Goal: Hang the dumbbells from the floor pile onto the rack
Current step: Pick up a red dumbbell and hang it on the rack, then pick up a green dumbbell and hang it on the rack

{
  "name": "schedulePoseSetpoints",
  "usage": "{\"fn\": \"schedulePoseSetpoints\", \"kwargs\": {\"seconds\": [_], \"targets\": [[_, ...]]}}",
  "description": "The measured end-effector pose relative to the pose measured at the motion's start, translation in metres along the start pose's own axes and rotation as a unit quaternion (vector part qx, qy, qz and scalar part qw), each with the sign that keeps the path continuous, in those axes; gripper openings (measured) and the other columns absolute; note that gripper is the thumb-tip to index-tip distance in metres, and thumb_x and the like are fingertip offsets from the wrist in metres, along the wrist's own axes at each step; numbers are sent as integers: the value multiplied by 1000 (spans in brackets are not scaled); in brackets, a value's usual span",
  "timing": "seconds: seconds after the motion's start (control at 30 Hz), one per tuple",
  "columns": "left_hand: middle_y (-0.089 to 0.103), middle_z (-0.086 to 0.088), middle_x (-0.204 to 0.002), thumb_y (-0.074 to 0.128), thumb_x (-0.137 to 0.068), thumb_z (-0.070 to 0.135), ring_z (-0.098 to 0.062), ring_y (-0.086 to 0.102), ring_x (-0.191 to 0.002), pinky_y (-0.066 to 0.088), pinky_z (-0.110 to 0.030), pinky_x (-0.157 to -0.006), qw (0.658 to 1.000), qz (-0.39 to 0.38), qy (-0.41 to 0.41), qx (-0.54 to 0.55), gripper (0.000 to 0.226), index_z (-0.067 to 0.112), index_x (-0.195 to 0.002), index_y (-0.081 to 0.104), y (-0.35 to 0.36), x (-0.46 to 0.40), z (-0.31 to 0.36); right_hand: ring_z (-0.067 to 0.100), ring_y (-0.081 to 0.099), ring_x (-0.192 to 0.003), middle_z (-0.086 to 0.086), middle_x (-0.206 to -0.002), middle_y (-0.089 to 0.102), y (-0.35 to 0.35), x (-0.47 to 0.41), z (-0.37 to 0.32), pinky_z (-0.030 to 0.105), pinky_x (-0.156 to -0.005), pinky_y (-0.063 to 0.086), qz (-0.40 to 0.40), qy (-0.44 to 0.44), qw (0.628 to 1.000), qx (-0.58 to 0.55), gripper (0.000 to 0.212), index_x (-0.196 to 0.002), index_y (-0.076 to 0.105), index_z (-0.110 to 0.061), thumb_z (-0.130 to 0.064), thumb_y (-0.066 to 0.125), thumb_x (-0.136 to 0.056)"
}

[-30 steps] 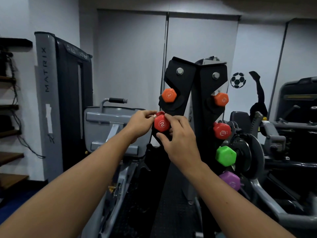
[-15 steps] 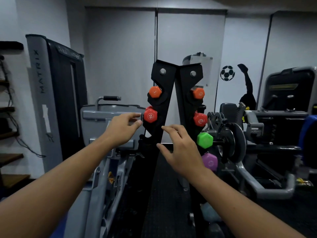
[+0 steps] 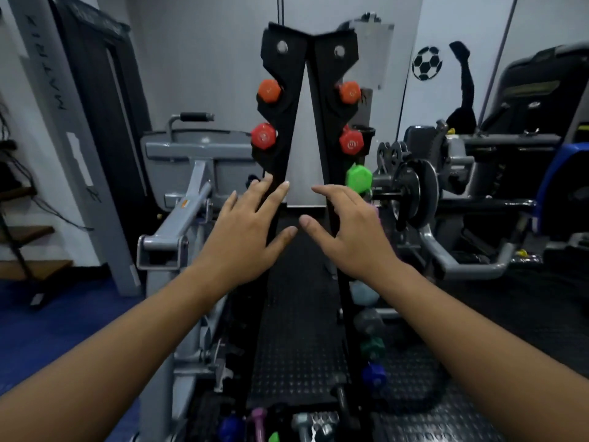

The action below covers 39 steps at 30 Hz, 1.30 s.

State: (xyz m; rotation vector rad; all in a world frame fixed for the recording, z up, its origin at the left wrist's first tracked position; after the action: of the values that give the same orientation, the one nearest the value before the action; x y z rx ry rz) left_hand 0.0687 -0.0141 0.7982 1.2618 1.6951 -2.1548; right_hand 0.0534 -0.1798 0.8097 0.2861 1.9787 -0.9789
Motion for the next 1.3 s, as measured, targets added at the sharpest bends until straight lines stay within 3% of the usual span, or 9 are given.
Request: {"fn": "schedulePoseSetpoints", "kwargs": {"seconds": [0.2,0.33,0.57,0.73,0.97,1.3], "targets": [[24,-8,-171,49,-102,60,-31,36,-151,37,-52,-121,995,-92,6,40,78,25,-166,23,61,73,32,10,55,-129,-4,-140,60,15,94,29,38,-106,51,-59,75,995,-7,54,-144,58,-18,-48,66,-99],[23,-3,-172,43,-100,67,-33,46,-144,45,-49,-114,988,-139,-17,72,79,29,-166,21,103,113,41,8,54,-129,-5,-139,60,24,145,45,33,-108,49,-91,122,988,-2,53,-145,57,-19,-46,65,-101],[22,0,-172,45,-101,65,-30,46,-144,42,-44,-113,970,-221,-42,94,78,29,-166,20,174,177,60,6,53,-130,-12,-142,55,57,230,76,36,-108,50,-163,206,965,-14,54,-148,53,-27,-52,62,-101],[20,-1,-173,45,-103,64,-27,48,-142,40,-42,-116,955,-272,-50,104,78,29,-167,18,217,220,64,8,51,-133,-13,-145,53,76,281,93,30,-106,47,-198,262,944,-12,53,-148,51,-30,-53,61,-101],[16,2,-174,38,-107,60,-29,37,-151,37,-44,-120,923,-342,-117,131,71,33,-167,12,276,280,52,5,50,-130,-15,-146,51,108,331,110,34,-110,48,-240,312,919,-5,53,-149,51,-29,-51,60,-102],[22,1,-172,39,-108,51,-33,47,-143,42,-49,-115,890,-387,-195,141,65,31,-167,18,333,330,27,6,53,-121,-9,-143,55,160,374,127,22,-102,43,-302,338,891,13,51,-148,54,-27,-48,62,-102]]}}
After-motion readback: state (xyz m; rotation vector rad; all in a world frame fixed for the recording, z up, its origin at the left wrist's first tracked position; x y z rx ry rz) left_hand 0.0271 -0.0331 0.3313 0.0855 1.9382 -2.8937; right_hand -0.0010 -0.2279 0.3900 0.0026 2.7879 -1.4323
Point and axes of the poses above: each hand's wrist, its own x-axis away from the middle knuckle, its own y-axis out of the palm, z = x × y, the point moved 10 cm from there along -x, towards the middle knuckle
